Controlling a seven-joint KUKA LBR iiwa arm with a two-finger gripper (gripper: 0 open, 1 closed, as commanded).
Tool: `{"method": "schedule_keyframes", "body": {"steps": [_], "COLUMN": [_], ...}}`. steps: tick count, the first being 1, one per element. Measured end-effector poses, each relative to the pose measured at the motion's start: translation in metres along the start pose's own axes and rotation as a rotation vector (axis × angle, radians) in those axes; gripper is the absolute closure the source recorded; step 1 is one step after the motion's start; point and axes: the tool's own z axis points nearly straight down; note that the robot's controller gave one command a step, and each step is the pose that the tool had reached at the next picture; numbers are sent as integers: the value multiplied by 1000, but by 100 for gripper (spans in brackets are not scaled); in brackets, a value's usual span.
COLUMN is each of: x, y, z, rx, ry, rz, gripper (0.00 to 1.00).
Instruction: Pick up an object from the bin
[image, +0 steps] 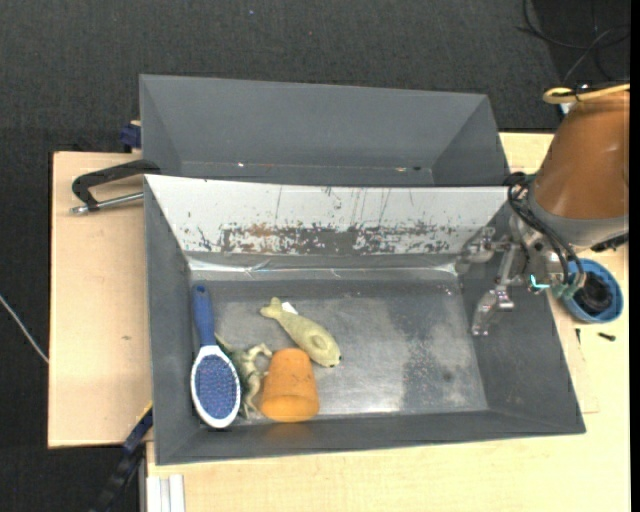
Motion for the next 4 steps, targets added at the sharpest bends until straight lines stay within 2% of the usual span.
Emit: {"method": "schedule_keyframes", "body": {"steps": [1, 2, 3, 4], "x": [43, 16, -7, 30], "y": [38, 81, 147, 224], "z": [107, 104, 54, 105], "rx": [0, 0, -5, 3], "ry": [-10, -17, -20, -14], "rz": [-10, 163, 150, 51], "gripper": [0, 0, 0, 0]}}
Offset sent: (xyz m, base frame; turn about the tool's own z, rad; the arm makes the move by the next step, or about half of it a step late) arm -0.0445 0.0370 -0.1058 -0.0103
